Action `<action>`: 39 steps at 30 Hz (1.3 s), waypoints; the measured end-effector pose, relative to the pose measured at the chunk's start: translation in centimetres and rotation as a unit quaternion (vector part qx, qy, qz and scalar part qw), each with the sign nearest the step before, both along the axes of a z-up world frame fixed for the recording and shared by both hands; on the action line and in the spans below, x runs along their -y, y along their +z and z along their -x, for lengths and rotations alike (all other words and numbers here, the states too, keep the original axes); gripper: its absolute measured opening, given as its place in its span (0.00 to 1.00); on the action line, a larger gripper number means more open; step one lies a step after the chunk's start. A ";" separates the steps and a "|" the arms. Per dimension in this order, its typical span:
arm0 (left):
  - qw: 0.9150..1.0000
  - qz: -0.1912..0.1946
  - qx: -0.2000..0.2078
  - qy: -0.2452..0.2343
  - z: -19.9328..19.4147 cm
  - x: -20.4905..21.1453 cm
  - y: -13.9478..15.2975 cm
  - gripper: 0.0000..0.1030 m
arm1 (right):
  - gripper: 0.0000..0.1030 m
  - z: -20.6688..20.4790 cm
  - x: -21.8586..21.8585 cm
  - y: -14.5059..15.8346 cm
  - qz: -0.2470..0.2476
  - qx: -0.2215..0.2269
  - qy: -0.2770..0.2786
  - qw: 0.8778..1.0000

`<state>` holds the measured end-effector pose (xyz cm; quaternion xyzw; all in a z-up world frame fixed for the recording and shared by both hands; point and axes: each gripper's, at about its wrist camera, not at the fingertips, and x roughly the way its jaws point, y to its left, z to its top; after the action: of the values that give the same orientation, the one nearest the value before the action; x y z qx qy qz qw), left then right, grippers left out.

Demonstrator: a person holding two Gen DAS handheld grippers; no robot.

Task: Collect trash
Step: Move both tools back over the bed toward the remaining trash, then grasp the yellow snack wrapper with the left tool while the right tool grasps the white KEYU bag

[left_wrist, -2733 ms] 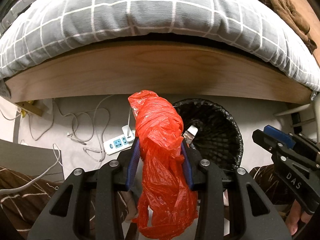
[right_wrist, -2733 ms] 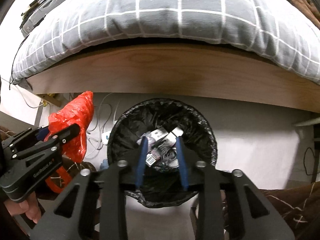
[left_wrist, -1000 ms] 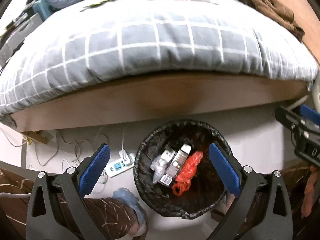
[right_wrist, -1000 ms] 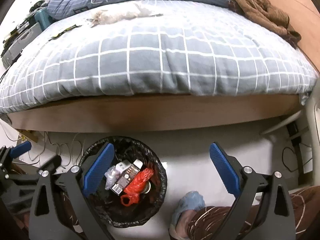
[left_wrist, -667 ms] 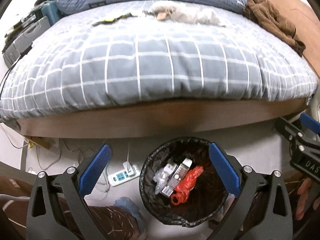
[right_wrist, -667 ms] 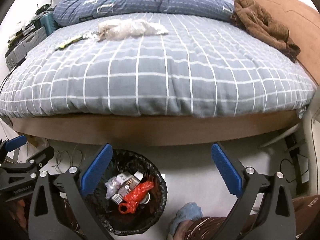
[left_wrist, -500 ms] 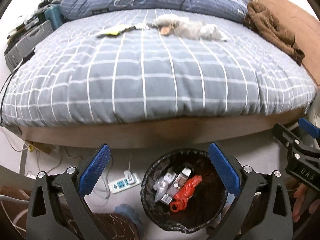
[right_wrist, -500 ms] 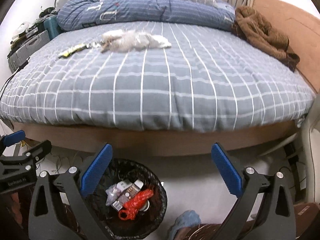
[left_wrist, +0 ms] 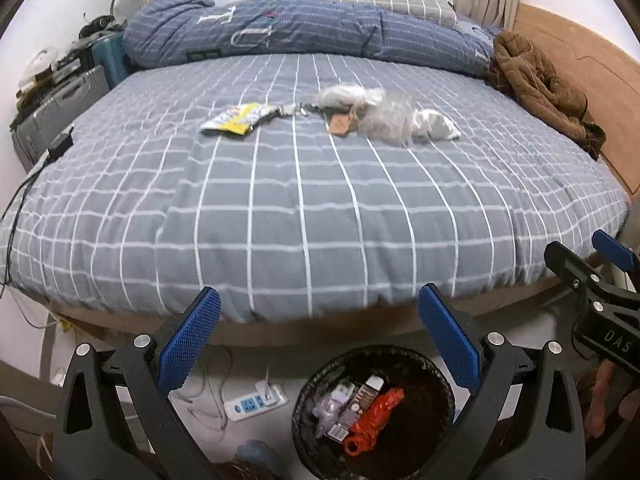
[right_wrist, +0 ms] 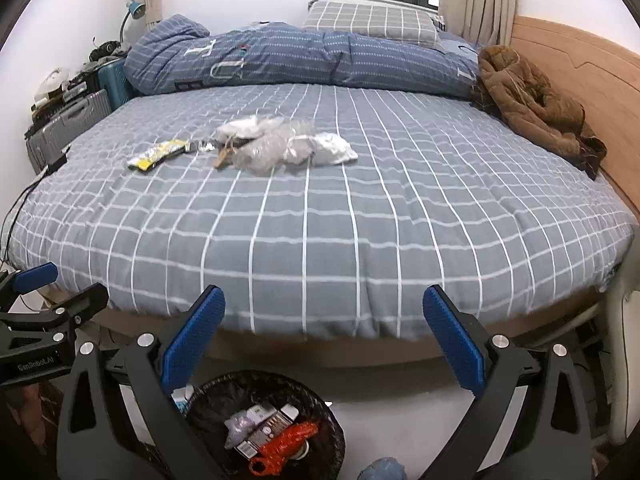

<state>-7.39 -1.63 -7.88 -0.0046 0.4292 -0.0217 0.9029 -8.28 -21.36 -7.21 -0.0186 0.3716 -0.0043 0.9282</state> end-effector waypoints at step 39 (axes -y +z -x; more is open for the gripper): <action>0.999 -0.029 -0.003 0.042 -24.5 -9.7 -0.8 0.94 | 0.92 -23.8 -7.2 0.5 -0.001 0.010 0.078 0.997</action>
<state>17.12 8.08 -8.72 0.0033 0.4317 0.0286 0.9016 15.49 -14.12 -6.72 -0.0463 0.3601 0.0684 0.9293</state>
